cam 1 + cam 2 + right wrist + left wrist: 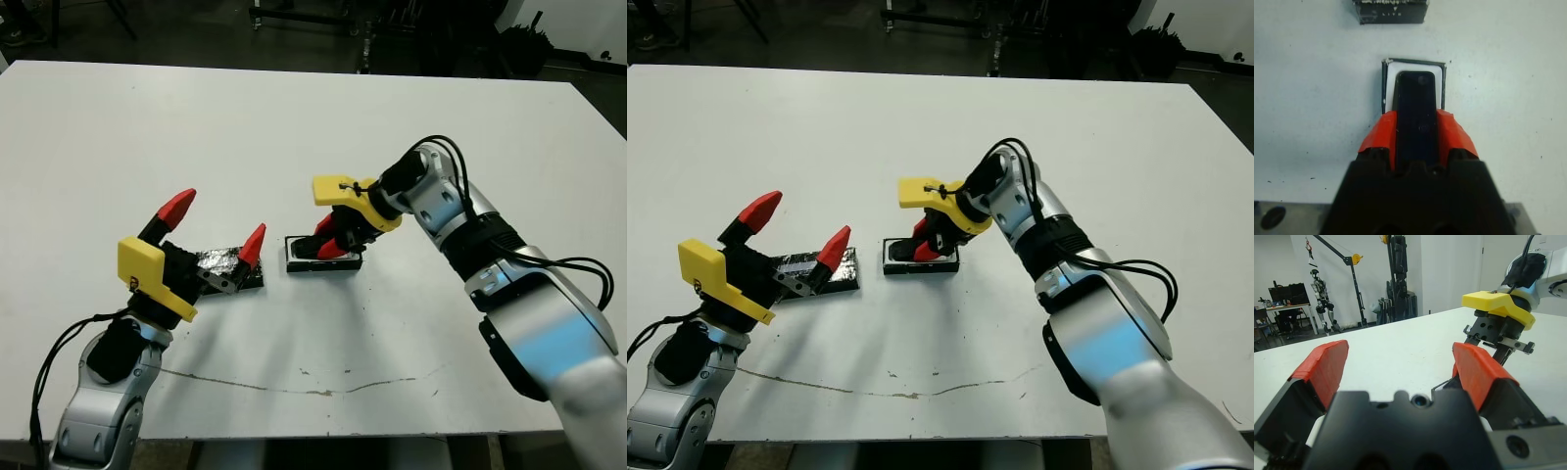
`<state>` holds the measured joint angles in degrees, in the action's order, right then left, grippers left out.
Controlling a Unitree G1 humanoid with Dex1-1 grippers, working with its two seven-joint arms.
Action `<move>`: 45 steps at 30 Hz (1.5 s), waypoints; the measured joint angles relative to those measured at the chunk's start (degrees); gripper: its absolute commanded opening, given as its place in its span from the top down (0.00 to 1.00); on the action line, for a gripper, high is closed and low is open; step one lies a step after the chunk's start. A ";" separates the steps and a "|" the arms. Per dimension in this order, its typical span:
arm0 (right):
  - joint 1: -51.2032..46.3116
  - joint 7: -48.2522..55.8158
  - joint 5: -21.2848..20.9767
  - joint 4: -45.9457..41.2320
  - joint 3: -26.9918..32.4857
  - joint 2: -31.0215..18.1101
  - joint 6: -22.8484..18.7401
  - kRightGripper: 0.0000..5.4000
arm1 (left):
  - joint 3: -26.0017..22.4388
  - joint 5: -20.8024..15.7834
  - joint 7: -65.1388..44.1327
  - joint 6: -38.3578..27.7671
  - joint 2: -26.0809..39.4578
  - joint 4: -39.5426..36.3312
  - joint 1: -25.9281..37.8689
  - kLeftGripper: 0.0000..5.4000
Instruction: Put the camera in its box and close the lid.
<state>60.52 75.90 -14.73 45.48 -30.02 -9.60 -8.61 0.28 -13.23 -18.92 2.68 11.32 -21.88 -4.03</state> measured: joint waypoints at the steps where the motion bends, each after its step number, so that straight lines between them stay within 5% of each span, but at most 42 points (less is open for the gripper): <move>1: -0.02 -0.06 0.01 0.01 0.00 0.05 0.06 0.69 | 0.00 0.01 0.01 0.00 -0.01 0.00 -0.08 0.00; 17: -0.04 -1.51 -1.62 -0.11 -1.10 0.68 1.64 0.69 | 0.40 0.41 0.13 -0.01 -0.14 -0.01 -0.35 0.00; 35: 1.91 -1.64 -1.12 6.00 0.97 -0.40 12.23 0.25 | 0.62 0.49 0.15 0.01 -0.23 -0.07 -0.43 0.00; 45: 5.50 -0.31 -0.13 7.63 4.61 -3.79 12.76 0.00 | 0.75 0.27 0.14 0.03 -0.31 0.00 -0.32 0.00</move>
<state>66.03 75.59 -14.87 53.11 -25.41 -13.38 4.15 1.03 -12.96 -18.78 2.71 11.01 -21.87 -4.35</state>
